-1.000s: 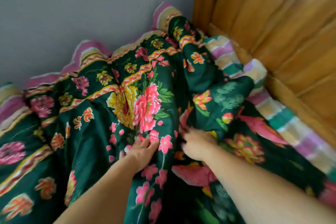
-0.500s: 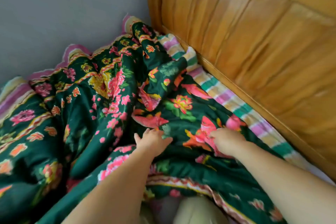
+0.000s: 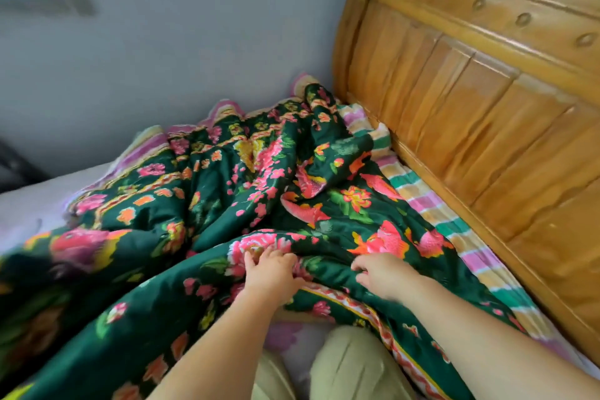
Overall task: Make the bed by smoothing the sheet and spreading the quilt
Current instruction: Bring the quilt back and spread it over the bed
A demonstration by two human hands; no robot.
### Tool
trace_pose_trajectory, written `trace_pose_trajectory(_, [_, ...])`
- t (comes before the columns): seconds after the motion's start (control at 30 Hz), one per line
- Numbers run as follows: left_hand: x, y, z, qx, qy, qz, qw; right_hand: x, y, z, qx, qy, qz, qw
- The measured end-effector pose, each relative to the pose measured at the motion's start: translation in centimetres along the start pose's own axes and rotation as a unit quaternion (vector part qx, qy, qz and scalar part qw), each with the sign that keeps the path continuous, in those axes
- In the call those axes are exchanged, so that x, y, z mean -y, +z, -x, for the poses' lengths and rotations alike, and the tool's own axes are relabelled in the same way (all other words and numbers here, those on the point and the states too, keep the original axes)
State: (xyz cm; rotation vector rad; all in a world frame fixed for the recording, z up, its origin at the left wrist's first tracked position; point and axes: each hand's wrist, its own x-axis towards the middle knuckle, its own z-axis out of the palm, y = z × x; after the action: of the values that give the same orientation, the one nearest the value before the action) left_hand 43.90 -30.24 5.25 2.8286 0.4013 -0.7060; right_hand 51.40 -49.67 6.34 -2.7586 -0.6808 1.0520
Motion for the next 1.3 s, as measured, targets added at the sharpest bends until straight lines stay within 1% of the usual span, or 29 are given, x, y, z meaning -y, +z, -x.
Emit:
trace_pose_trajectory(0.07, [3.0, 0.0, 1.9, -0.012, -0.030, 0.001, 0.999, 3.3, 0.3, -0.3, -0.001, -0.034, 0.022, 0.999])
trace_pose_trajectory(0.23, [8.6, 0.3, 4.4, -0.046, -0.091, 0.012, 0.995, 8.9, 1.6, -1.4, -0.016, -0.072, 0.052, 0.996])
trace_pose_trajectory(0.37, [11.6, 0.7, 4.3, -0.037, -0.130, 0.020, 0.991, 11.1, 2.5, -3.3, -0.039, -0.064, 0.043, 0.996])
trace_pose_trajectory(0.47, [12.8, 1.0, 2.6, -0.016, -0.139, 0.033, 0.990, 11.6, 2.9, -5.2, -0.046, -0.042, 0.024, 0.998])
trace_pose_trajectory(0.67, [15.1, 2.0, -4.3, 0.063, -0.146, 0.084, 0.984, 12.0, 3.8, -12.5, 0.022, 0.047, 0.035, 0.998])
trace_pose_trajectory(0.8, [16.9, 3.5, -9.9, 0.107, -0.134, 0.037, 0.985, 12.5, 5.5, -17.9, 0.095, 0.107, 0.055, 0.988])
trace_pose_trajectory(0.87, [17.7, 4.7, -12.6, 0.127, -0.137, 0.034, 0.982, 12.8, 6.4, -20.6, 0.124, 0.138, 0.067, 0.980])
trace_pose_trajectory(1.0, [18.0, 6.1, -15.9, 0.163, -0.157, 0.017, 0.974, 13.1, 7.2, -23.9, 0.155, 0.173, 0.097, 0.968])
trace_pose_trajectory(1.07, [18.0, 6.4, -17.0, 0.188, -0.153, 0.010, 0.970, 13.0, 7.3, -24.7, 0.171, 0.182, 0.105, 0.963])
trace_pose_trajectory(1.2, [18.1, 6.7, -17.8, 0.204, -0.127, -0.012, 0.971, 13.1, 7.2, -25.1, 0.187, 0.199, 0.114, 0.955])
trace_pose_trajectory(1.3, [17.7, 6.8, -18.1, 0.218, -0.133, -0.033, 0.966, 13.4, 7.3, -25.6, 0.193, 0.207, 0.107, 0.953])
